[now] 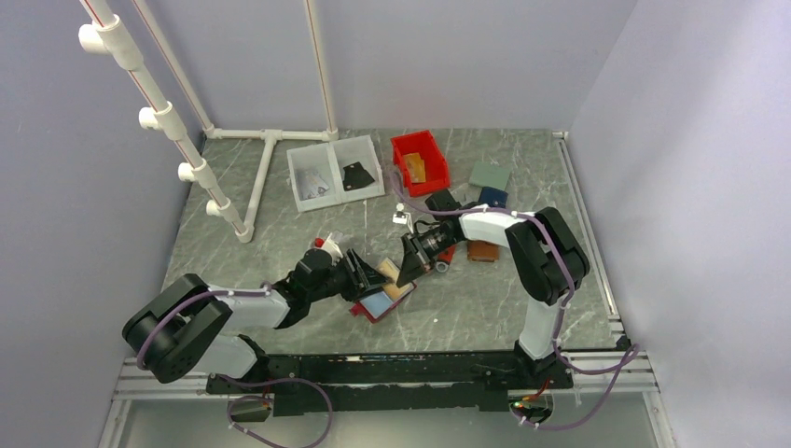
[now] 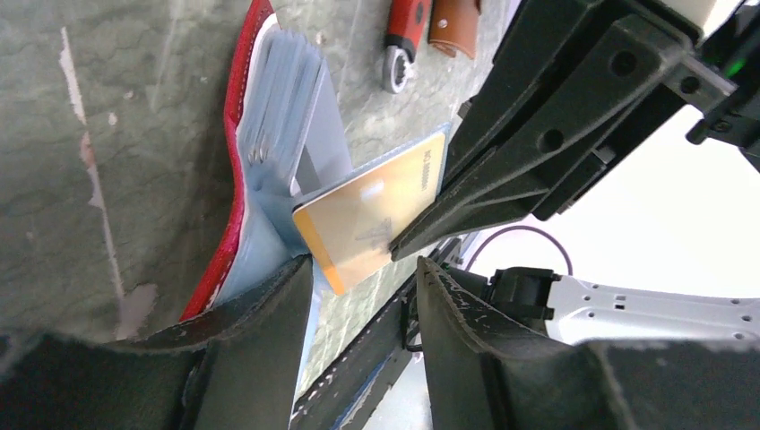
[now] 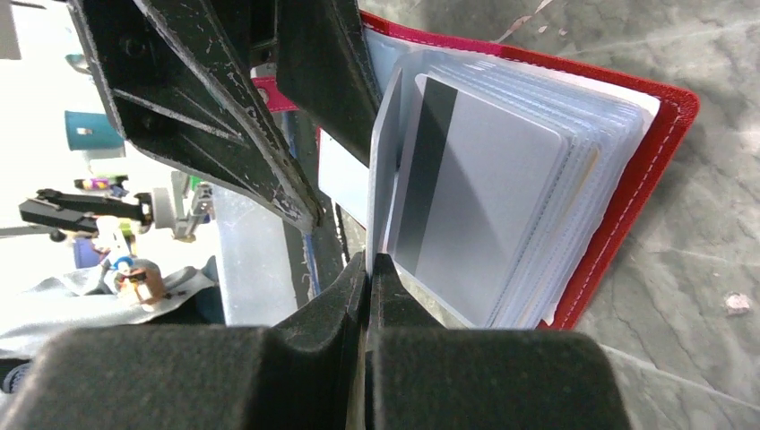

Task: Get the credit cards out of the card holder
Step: Remove the credit card from the card holder.

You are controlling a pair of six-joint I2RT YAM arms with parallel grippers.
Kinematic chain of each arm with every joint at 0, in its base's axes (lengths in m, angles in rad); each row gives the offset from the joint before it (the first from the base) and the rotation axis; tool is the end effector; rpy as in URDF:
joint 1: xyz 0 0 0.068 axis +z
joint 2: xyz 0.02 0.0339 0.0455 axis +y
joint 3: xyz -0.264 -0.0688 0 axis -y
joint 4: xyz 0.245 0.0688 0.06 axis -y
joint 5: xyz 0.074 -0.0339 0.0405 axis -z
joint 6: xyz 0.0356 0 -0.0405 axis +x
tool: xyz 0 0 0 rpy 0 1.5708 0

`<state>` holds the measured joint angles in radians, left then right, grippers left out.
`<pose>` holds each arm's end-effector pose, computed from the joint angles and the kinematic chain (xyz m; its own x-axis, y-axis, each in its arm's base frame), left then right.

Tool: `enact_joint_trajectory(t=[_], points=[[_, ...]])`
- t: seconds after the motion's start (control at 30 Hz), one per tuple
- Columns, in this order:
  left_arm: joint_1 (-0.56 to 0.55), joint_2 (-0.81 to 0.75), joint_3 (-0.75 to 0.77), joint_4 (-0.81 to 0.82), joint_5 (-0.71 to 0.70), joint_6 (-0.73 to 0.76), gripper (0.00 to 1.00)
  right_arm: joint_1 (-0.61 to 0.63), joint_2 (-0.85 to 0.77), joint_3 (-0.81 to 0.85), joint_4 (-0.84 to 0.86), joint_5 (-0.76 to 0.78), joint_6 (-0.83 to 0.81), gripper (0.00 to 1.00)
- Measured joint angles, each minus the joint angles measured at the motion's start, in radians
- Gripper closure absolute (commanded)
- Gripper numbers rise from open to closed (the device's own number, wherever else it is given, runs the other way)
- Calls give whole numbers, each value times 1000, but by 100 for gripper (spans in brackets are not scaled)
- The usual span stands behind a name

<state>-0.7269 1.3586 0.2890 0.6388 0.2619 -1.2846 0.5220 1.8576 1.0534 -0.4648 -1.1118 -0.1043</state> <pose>0.1681 -0.1619 0.1403 -0.8725 -0.4641 -0.1528 -0.0685 0.4258 -0.9022 0.2741 0.1945 0.1462 -0.7761 -0.4996 -0.3847 -0.5356 0.2002 0.8204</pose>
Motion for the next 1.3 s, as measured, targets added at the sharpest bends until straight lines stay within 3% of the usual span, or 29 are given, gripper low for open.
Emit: enact_joint_trajectory(t=[0.5, 0.67, 0.77, 0.8, 0.83, 1.17, 1.3], points=[[0, 85, 4, 158, 6, -6, 51, -53, 19, 0, -46, -125, -92, 100], [0, 152, 4, 234, 13, -9, 72, -62, 22, 0, -58, -128, -105, 100], [2, 181, 6, 257, 23, -8, 91, -68, 23, 0, -60, -124, -105, 100], [5, 189, 8, 262, 29, -6, 98, -72, 23, 0, -61, -120, -105, 97], [6, 196, 9, 269, 32, -4, 100, -77, 24, 0, -63, -114, -105, 94], [13, 294, 21, 408, 87, 15, 100, -89, 31, 1, -79, -112, -106, 59], [20, 345, 40, 446, 124, 29, 100, -90, 31, 6, -100, -120, -116, 55]])
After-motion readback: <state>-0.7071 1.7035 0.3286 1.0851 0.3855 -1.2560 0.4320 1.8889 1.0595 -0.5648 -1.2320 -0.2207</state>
